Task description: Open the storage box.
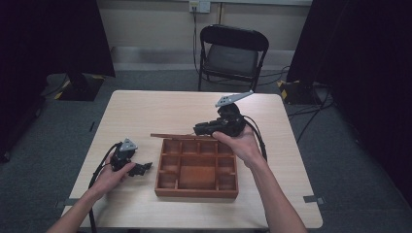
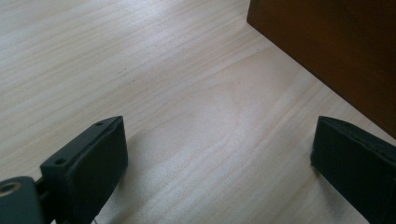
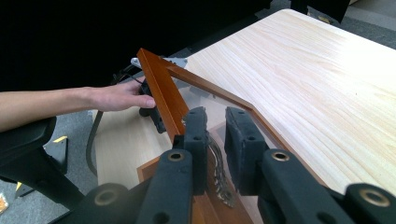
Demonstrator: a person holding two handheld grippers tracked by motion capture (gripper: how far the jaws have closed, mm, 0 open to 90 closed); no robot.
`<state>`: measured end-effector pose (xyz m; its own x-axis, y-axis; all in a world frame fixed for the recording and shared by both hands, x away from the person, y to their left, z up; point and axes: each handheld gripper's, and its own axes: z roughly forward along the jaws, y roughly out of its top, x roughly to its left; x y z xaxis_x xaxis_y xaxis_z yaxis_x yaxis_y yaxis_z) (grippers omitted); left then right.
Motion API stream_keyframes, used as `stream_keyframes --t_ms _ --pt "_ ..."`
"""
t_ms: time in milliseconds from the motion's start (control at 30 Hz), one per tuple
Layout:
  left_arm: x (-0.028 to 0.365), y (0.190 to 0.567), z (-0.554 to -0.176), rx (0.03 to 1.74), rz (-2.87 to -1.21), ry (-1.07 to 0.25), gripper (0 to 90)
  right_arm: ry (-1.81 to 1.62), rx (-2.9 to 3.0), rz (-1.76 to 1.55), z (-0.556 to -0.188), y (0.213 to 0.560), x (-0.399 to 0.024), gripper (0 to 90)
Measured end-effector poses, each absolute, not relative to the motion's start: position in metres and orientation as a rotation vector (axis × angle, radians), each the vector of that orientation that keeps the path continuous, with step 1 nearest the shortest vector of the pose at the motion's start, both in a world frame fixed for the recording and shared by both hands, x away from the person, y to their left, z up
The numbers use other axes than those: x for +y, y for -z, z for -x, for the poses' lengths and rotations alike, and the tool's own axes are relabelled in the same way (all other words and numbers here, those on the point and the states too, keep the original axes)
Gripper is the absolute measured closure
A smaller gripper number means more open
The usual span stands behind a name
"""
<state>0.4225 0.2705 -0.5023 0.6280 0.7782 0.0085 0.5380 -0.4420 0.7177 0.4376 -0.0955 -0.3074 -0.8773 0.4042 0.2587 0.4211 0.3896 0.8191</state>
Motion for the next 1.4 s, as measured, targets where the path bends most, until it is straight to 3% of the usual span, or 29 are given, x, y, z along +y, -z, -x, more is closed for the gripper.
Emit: stream_keyframes --t_ms 1400 --pt "0.2703 0.5023 -0.4223 1.028 -2.154 -0.443 3.3 1.543 -2.595 0.764 -0.4388 0.308 -0.0961 79.4"
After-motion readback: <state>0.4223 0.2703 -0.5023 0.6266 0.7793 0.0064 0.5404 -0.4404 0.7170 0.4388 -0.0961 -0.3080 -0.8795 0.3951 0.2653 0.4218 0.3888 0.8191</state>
